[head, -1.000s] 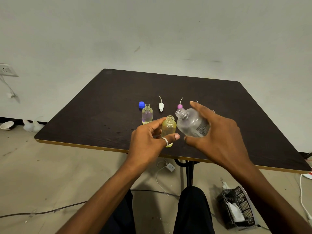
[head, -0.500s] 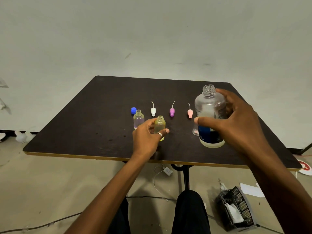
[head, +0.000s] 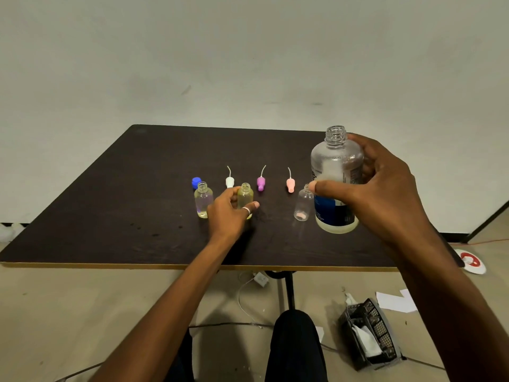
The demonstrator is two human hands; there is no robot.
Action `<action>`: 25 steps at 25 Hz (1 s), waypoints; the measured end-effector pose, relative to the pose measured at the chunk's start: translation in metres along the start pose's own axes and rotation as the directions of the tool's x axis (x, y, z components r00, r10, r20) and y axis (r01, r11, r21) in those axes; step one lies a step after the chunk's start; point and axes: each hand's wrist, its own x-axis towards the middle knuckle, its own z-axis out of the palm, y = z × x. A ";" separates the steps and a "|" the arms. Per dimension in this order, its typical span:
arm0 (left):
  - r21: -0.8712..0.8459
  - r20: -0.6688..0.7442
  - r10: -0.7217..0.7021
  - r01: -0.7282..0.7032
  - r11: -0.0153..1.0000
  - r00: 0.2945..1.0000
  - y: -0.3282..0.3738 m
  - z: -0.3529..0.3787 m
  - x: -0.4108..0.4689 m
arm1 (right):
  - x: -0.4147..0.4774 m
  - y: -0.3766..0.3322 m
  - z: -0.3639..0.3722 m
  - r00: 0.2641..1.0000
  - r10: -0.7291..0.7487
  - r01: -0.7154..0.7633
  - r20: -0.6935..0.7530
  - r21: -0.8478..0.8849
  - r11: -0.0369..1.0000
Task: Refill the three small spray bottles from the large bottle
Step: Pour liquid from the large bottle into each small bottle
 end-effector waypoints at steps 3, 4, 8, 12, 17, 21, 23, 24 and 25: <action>0.013 -0.002 0.014 -0.014 1.000 1.000 0.000 0.000 -0.003 | 0.001 0.002 0.000 1.000 0.005 -0.005 -0.003 0.005 1.000; 0.014 0.000 0.014 -0.014 1.000 1.000 -0.001 0.001 -0.003 | 0.001 0.003 0.001 1.000 0.004 -0.004 0.000 0.005 1.000; 0.009 -0.004 0.005 -0.005 1.000 1.000 -0.001 0.001 -0.009 | 0.002 0.005 0.002 1.000 0.002 -0.002 0.025 -0.011 1.000; 0.125 -0.145 0.329 -0.313 0.942 0.933 0.018 0.009 -0.047 | 0.003 0.009 0.005 0.999 0.012 -0.011 0.046 -0.028 1.000; 0.097 0.043 0.461 -0.463 0.881 0.886 0.047 0.052 -0.048 | 0.006 0.012 0.001 0.999 0.022 -0.021 0.024 -0.038 0.999; -0.008 0.252 0.326 -0.335 0.942 0.911 0.046 0.085 -0.024 | 0.006 0.012 -0.002 0.999 0.038 -0.038 0.000 -0.055 0.998; 0.035 0.270 0.308 -0.329 0.944 0.912 0.049 0.092 -0.022 | 0.005 0.012 -0.003 0.999 0.052 -0.052 -0.005 -0.046 0.998; 0.064 0.268 0.301 -0.329 0.942 0.915 0.051 0.094 -0.022 | 0.005 0.012 -0.002 0.998 0.056 -0.056 -0.003 -0.041 0.998; 0.090 0.280 0.305 -0.341 0.936 0.910 0.053 0.094 -0.023 | 0.005 0.013 -0.001 0.998 0.058 -0.058 -0.001 -0.036 0.998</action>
